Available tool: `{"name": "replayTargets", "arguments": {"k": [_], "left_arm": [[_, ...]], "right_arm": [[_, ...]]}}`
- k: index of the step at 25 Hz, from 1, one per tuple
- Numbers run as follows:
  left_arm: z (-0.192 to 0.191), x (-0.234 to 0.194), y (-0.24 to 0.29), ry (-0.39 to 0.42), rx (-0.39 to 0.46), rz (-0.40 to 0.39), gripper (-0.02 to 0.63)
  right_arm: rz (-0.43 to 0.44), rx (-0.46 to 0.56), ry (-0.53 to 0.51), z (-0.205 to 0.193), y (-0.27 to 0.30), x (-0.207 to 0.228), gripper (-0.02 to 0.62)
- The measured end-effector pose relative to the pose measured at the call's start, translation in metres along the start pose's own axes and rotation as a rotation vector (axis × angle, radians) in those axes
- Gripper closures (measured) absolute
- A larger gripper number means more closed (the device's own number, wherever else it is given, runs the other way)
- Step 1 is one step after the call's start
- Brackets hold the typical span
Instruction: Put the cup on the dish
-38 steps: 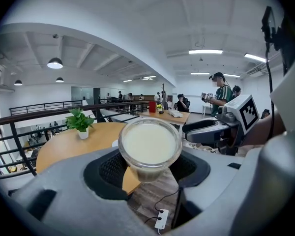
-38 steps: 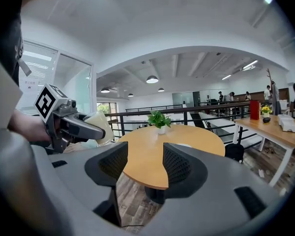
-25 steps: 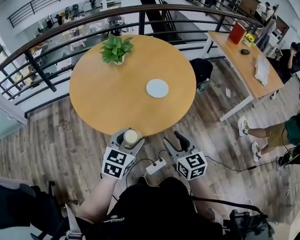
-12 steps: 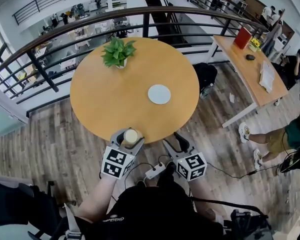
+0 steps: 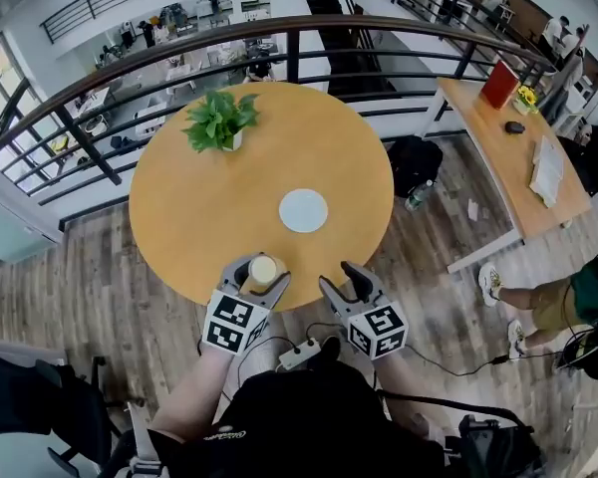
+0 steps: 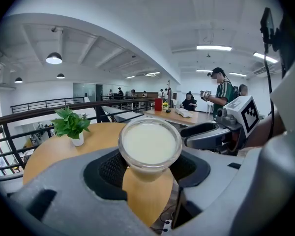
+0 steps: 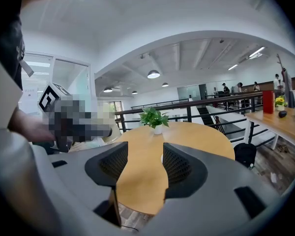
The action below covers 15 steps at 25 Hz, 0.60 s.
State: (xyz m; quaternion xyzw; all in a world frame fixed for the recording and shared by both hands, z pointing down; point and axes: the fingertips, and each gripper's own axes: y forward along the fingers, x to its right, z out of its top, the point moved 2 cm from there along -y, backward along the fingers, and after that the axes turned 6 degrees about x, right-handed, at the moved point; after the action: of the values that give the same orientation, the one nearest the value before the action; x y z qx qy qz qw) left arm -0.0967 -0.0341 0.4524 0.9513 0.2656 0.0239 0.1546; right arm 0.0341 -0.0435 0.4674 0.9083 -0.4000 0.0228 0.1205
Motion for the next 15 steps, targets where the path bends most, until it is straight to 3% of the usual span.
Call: {"name": "replayTargets", "arguments": {"k": [9, 15], "left_arm": [[0.027, 0.020, 0.068, -0.019, -0.018, 0.076, 0.350], [0.043, 0.028, 0.081, -0.013, 0.001, 0.107, 0.350]], "right_arm": [[0.087, 0.003, -0.006, 0.013, -0.001, 0.073, 0.373], [0.123, 0.007, -0.010, 0.021, -0.006, 0.092, 0.373]]}}
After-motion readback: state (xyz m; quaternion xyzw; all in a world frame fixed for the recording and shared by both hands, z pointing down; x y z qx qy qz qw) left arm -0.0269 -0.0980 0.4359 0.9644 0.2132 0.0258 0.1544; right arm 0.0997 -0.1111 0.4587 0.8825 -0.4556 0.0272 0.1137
